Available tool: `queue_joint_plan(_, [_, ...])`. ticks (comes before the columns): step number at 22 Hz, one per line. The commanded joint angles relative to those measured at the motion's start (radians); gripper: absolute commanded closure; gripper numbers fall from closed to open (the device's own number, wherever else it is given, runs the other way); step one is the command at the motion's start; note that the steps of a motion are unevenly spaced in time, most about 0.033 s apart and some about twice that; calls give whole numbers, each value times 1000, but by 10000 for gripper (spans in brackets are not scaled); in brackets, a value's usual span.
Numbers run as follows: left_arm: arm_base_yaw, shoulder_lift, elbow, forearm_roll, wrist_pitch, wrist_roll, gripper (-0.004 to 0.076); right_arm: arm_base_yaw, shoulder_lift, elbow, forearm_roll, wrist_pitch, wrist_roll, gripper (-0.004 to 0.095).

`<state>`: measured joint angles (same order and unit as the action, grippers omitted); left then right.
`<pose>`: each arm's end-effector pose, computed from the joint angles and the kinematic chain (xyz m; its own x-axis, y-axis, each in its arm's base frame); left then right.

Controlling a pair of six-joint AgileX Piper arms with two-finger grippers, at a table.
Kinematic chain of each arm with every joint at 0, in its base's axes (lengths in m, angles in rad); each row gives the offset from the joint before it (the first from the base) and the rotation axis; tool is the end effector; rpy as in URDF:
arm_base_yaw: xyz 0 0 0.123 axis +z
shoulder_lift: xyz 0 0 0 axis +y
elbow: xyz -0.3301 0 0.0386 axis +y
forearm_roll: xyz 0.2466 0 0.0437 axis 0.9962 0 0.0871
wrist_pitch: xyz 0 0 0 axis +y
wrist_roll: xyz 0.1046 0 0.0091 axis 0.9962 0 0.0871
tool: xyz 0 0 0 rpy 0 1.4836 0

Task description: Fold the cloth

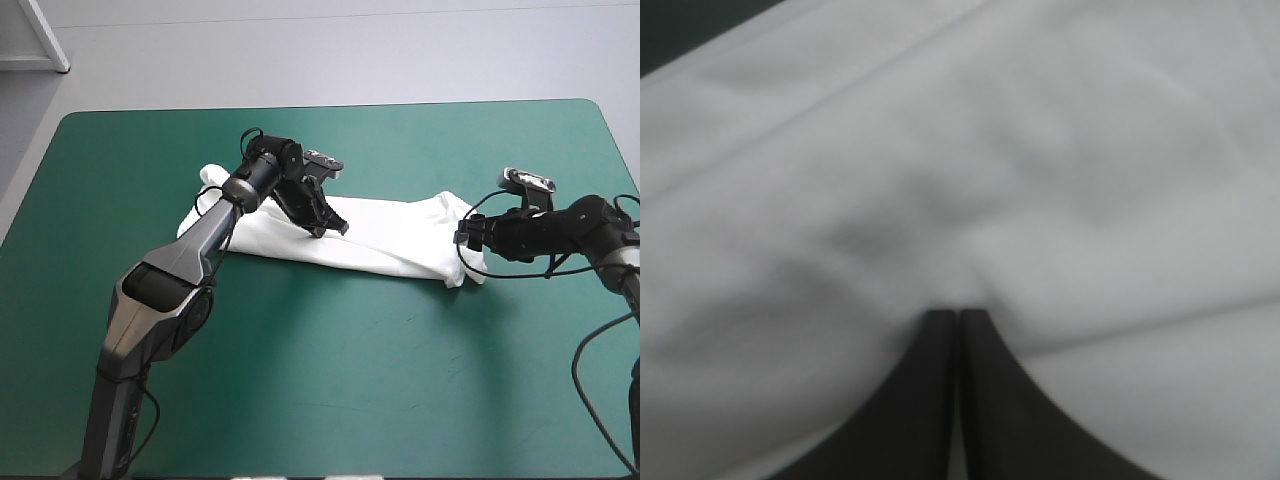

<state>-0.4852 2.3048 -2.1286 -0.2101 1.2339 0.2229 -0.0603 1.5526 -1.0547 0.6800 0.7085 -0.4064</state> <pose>0.4558 -0.2637 0.2424 -0.7699 0.5743 -0.2782 0.6254 0.7658 -0.1500 0.3240 0.0235 0.2938 -0.8543 0.1830 -0.4865 -0.0438 0.9073 0.4182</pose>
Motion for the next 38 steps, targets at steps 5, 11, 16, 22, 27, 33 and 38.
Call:
queue_joint_plan(5, [-53,-12,-14,-25,-20,7,705,-2,145,-21,155,-8,-54,232])
queue_joint_plan(11, [-59,-12,-14,-19,-42,7,705,77,165,-21,202,-26,-74,233])
queue_joint_plan(16, [-59,-9,-14,-12,-46,7,705,167,165,-21,202,-91,-37,353])
queue_joint_plan(22, [-59,14,-14,-4,-42,7,705,176,165,-21,199,-132,-39,842])
queue_joint_plan(27, [-59,29,-14,-4,-30,7,705,176,165,-51,199,-133,-42,922])
queue_joint_plan(33, [-59,29,-14,-1,-27,20,705,176,152,-245,199,49,-6,921])
queue_joint_plan(38, [-59,29,-14,11,-27,20,705,199,143,-414,189,136,64,921])
